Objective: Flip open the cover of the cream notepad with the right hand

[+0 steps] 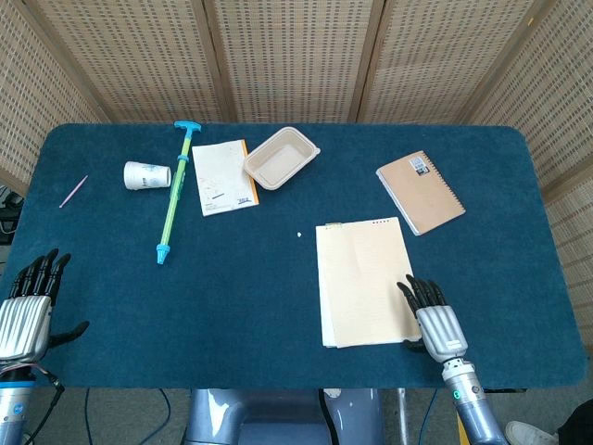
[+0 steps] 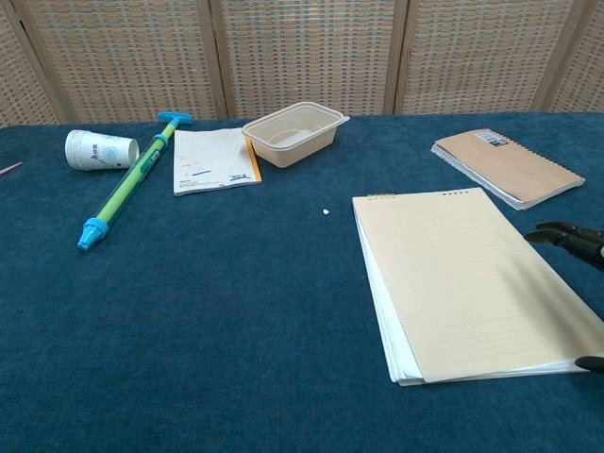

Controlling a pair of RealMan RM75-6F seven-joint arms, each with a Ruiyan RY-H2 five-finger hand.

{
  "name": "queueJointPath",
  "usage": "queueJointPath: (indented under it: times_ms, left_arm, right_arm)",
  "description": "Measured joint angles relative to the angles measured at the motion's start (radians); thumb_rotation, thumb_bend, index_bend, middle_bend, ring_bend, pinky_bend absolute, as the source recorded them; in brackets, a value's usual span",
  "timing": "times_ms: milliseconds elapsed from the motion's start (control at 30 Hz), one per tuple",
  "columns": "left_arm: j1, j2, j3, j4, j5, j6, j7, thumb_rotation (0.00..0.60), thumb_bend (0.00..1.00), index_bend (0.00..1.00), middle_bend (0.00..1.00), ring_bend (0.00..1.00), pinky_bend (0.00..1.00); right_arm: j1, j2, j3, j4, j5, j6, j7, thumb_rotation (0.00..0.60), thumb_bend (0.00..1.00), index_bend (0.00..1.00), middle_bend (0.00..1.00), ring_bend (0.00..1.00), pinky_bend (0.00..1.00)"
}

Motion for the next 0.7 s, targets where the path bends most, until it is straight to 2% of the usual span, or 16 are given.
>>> queueJointPath:
  times_ms: [700]
  left_arm:
    - [0.000, -0.005, 0.003, 0.003, 0.004, 0.001, 0.009, 0.600, 0.12, 0.00, 0.00, 0.00, 0.08]
  right_arm:
    - [0.009, -0.022, -0.003, 0.041, 0.020, -0.027, 0.009, 0.600, 0.08, 0.00, 0.00, 0.00, 0.07]
